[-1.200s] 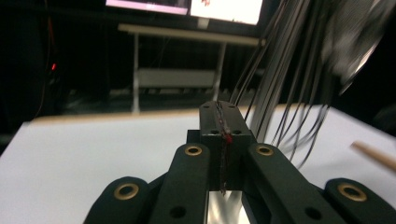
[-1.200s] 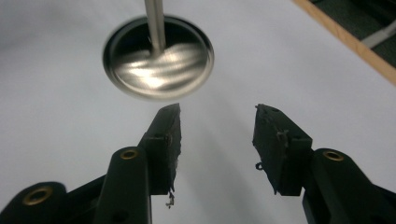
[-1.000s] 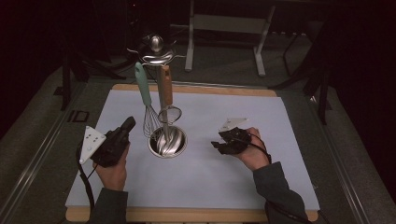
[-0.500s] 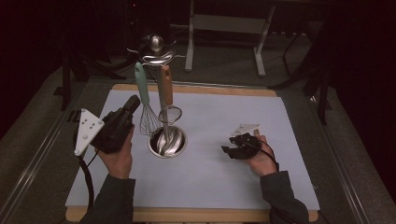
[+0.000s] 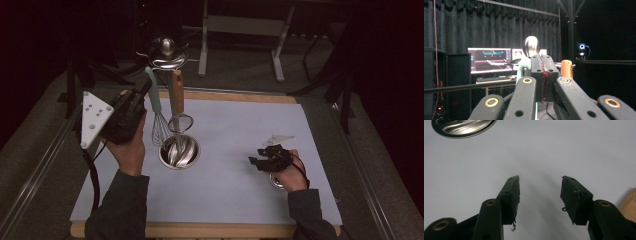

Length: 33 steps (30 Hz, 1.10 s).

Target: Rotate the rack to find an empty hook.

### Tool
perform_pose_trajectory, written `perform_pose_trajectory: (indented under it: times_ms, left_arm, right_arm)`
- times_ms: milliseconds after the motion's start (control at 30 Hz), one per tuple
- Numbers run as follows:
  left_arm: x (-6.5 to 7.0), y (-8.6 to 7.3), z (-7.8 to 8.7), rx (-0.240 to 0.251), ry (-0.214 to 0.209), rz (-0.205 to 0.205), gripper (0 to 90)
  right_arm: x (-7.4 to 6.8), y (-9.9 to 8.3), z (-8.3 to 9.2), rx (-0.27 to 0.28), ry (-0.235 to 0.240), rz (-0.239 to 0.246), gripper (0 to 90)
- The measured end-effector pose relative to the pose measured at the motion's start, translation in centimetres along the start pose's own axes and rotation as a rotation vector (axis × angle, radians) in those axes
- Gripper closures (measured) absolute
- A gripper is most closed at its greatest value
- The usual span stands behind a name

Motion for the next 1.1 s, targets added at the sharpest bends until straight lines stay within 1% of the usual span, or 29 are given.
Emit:
perform_pose_trajectory:
  times_ms: [33, 200, 267, 400, 433, 500, 567, 633, 733, 800, 833, 867, 900, 933, 967, 1100]
  left_arm:
    - [-0.1, 0.0, -0.2, -0.008, 0.005, -0.004, 89.7]
    - [-0.4, -0.1, -0.4, -0.017, 0.018, -0.004, 89.7]
    - [-0.4, 0.0, -0.4, -0.024, 0.028, -0.016, 89.7]
    - [-0.5, 0.0, -0.4, -0.03, 0.032, -0.028, 89.7]
    - [-0.5, 0.1, -0.5, -0.035, 0.035, -0.043, 89.7]
    - [-0.7, 0.1, -0.5, -0.036, 0.036, -0.046, 89.7]
    - [-0.8, 0.1, -0.5, -0.038, 0.04, -0.043, 89.7]
    - [-1.3, 0.1, -0.6, -0.047, 0.047, -0.034, 89.7]
    - [-1.6, 0.1, -0.7, -0.05, 0.052, -0.03, 89.7]
    - [-2.0, 0.1, -0.8, -0.056, 0.062, -0.033, 89.7]
    - [-2.4, 0.0, -1.0, -0.061, 0.072, -0.03, 89.7]
    - [-2.4, 0.0, -1.0, -0.061, 0.072, -0.03, 89.7]
    - [-2.8, -0.1, -1.2, -0.067, 0.083, -0.019, 89.7]
    - [-2.8, -0.1, -1.2, -0.067, 0.083, -0.019, 89.7]
    - [-3.2, -0.2, -1.4, -0.073, 0.089, -0.012, 89.7]
    - [-3.7, -0.2, -1.8, -0.083, 0.102, -0.013, 89.6]
  right_arm:
    - [0.3, -0.2, 0.0, -0.002, -0.001, -0.012, 49.3]
    - [0.4, -0.3, -0.1, -0.004, -0.003, -0.019, 49.3]
    - [0.4, -0.3, -0.2, -0.002, -0.002, -0.019, 49.2]
    - [0.5, -0.2, 0.0, -0.001, -0.002, -0.019, 49.2]
    - [0.6, -0.3, 0.0, 0.001, -0.004, -0.021, 49.2]
    - [0.8, -0.4, 0.1, 0.0, -0.004, -0.026, 49.2]
    - [0.8, -0.4, 0.1, 0.0, -0.003, -0.03, 49.2]
    - [1.0, -0.5, 0.0, -0.002, -0.004, -0.033, 49.2]
    - [1.0, -0.5, 0.0, -0.001, -0.002, -0.036, 49.2]
    - [1.0, -0.5, 0.0, -0.001, -0.002, -0.037, 49.1]
    - [1.0, -0.5, 0.0, -0.002, -0.002, -0.038, 49.2]
    - [1.0, -0.5, 0.0, -0.002, -0.002, -0.038, 49.2]
    - [1.0, -0.6, -0.1, -0.004, -0.003, -0.037, 49.2]
    - [1.0, -0.6, -0.1, -0.004, -0.003, -0.037, 49.2]
    - [1.1, -0.6, -0.1, -0.009, -0.004, -0.038, 49.2]
    - [1.1, -0.7, -0.1, -0.008, -0.004, -0.04, 49.2]
Point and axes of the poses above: each handheld gripper's, and its own axes: z roughly backward along the jaws, y roughly out of its top, x roughly to its right, the point moved 1 cm from there along -z, roughly forward along the jaws, and after that the axes turned 3 degrees about -z, right-handed, at the moved point
